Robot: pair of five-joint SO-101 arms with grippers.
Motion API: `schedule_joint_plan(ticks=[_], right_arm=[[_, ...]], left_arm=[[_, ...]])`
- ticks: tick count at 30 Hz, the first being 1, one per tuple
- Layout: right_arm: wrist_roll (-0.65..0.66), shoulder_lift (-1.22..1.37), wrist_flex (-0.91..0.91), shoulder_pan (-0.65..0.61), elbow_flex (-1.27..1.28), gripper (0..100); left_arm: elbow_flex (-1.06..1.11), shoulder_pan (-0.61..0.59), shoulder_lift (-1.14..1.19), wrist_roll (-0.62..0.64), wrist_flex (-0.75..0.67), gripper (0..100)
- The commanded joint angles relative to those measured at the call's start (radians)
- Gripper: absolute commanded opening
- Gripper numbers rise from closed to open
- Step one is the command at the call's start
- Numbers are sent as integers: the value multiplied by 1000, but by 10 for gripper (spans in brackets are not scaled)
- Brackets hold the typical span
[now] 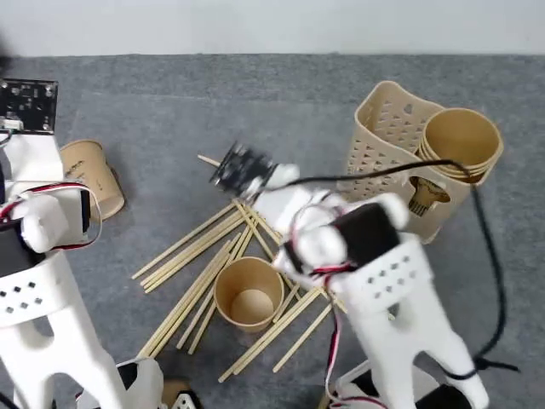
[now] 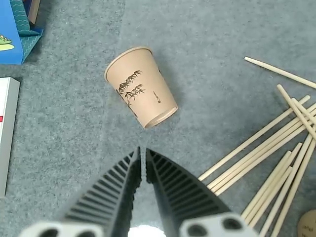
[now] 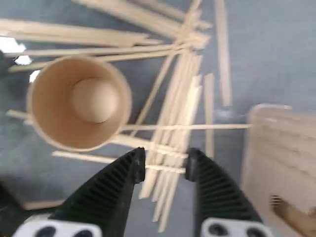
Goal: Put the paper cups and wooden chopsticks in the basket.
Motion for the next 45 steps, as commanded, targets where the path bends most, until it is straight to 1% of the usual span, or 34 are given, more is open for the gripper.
schedule_joint_plan(ticks=[1, 4, 10, 19, 26, 33, 36, 39, 42, 45], right_arm=[[-55, 7, -30, -84, 87, 174], [-60, 7, -114, -125, 187, 174], [-71, 7, -257, -133, 327, 174], [-71, 7, -395, -131, 440, 172], [-68, 7, -461, -130, 506, 168], [-63, 4, -458, -130, 511, 10], [-37, -5, -440, -128, 494, 9], [-15, -5, -378, -107, 419, 9], [-12, -5, -291, -59, 285, 9], [35, -5, -186, -7, 120, 9]], left_arm=[[-4, 6, -32, -5, -18, 13], [-4, 6, -32, -5, -18, 13], [-2, 3, -29, -5, -17, 13], [-2, 6, -29, -5, -17, 13], [35, 6, -35, -5, -20, 13], [90, 3, -35, -5, -66, 13], [91, 3, -35, -5, -66, 13], [91, 3, -35, -5, -68, 13], [91, 3, -35, -5, -68, 13], [93, 6, -35, -5, -68, 13]])
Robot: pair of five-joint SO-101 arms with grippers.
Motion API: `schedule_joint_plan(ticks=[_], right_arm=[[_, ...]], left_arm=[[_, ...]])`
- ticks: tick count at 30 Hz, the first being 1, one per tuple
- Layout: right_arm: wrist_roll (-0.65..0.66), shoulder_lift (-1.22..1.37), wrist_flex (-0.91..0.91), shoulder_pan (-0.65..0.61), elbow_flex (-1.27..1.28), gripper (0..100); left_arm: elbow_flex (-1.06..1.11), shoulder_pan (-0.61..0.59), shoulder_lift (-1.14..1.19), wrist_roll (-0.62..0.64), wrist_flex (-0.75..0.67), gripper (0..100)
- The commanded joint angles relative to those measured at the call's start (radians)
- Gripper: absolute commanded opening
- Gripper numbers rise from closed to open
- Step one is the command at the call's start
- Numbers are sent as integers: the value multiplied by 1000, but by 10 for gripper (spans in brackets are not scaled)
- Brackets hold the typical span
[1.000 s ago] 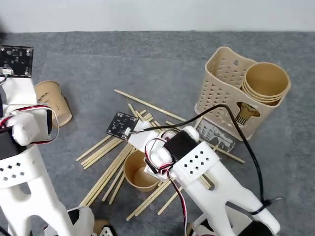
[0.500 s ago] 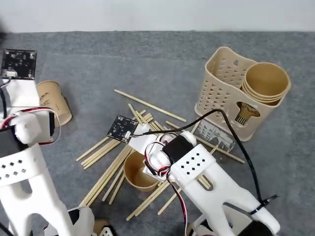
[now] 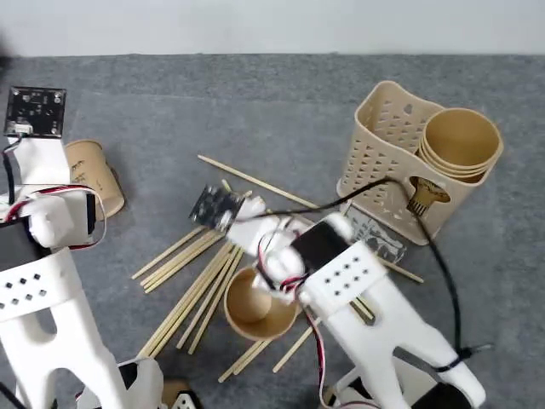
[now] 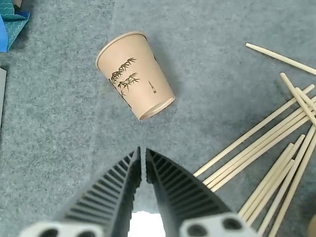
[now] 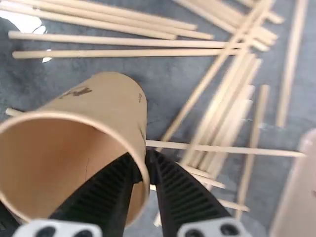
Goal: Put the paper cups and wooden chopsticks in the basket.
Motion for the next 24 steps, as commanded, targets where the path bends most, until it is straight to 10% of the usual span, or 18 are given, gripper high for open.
schedule_joint_plan(ticks=[1, 11, 24], right_arm=[[54, -10, 127, 71, -244, 9], [212, 1, 312, 372, -832, 9], [296, 1, 93, 891, -1008, 9]], left_arm=[[-4, 6, -35, -5, -25, 13], [-4, 6, -35, -5, -26, 13], [-4, 6, -35, -5, -26, 13]])
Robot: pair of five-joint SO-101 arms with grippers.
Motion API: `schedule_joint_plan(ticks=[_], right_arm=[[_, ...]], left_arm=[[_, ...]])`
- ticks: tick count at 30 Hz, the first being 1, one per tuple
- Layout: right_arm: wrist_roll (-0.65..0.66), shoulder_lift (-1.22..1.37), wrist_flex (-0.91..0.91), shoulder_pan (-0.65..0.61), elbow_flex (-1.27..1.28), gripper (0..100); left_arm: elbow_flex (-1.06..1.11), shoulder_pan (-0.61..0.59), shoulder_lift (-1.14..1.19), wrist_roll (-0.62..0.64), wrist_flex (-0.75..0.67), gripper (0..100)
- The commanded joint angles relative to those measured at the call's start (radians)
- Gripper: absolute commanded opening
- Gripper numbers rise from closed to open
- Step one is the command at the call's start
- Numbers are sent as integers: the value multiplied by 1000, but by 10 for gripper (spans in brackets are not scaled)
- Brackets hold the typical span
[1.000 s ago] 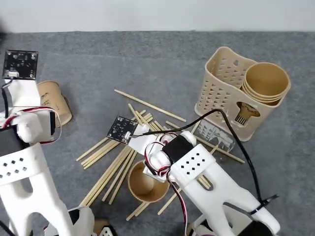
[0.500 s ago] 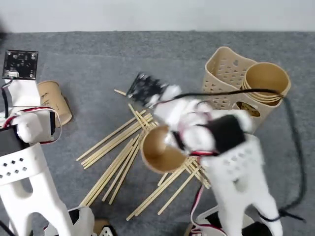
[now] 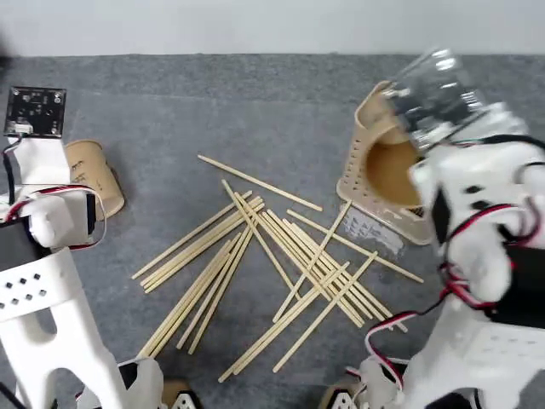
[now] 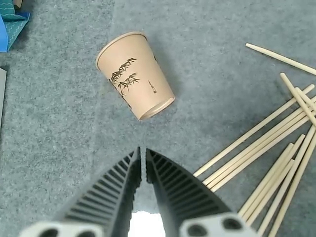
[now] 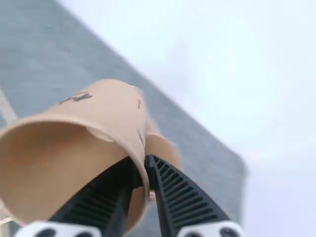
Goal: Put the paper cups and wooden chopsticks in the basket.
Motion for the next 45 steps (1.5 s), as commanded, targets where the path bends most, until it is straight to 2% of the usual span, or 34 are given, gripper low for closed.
schedule_joint_plan(ticks=[1, 5, 13, 23, 33, 45], right_arm=[[20, -2, -99, 124, -12, 9], [21, -2, -186, 196, 101, 9], [69, -2, -315, 202, 354, 9], [69, 1, -446, 265, 430, 9], [63, 130, -435, 283, 430, 9], [63, 59, -329, 228, 423, 10]], left_arm=[[-4, 6, -35, -5, -26, 13], [-4, 8, -35, -5, -26, 13], [-2, 8, -35, -5, -26, 13], [-2, 8, -35, -5, -26, 13], [-2, 8, -35, -5, -26, 13], [-2, 8, -35, -5, -26, 13]])
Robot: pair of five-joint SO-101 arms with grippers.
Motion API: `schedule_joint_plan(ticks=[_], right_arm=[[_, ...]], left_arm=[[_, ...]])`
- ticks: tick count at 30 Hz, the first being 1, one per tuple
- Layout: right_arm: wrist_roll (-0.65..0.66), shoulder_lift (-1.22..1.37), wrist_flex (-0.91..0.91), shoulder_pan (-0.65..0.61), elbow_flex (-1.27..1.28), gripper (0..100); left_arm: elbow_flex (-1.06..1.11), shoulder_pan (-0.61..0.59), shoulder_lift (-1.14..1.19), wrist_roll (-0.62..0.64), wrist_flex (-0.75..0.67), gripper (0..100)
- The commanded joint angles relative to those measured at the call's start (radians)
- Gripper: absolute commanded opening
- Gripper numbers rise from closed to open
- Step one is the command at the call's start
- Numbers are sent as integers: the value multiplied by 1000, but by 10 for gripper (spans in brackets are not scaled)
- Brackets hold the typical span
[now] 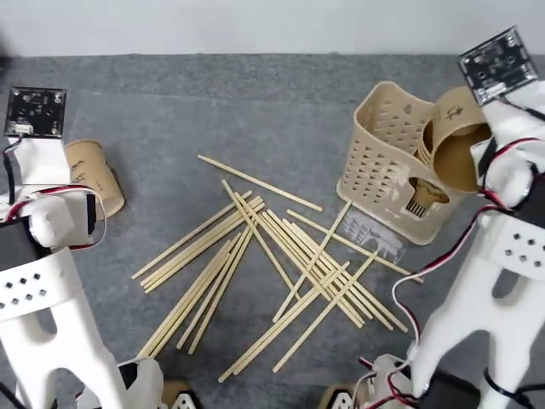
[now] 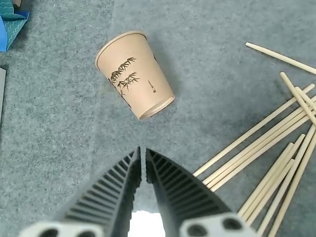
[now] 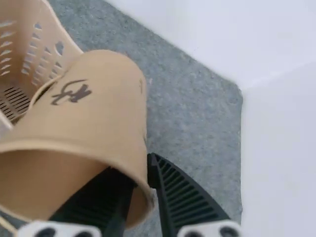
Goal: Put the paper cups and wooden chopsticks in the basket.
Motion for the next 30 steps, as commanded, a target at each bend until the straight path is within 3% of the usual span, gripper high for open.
schedule_joint_plan(ticks=[1, 13, 22, 30], right_arm=[[9, -51, 42, -21, -11, 11], [11, -87, 50, -25, -12, 54], [-20, -81, -59, -30, -20, 58], [-14, -81, -58, -36, -23, 7]], left_arm=[[-5, 8, -35, -5, -26, 13], [-10, 8, -35, -5, -29, 13], [-5, 6, -34, -5, -61, 13], [-5, 6, -34, -5, -61, 13]])
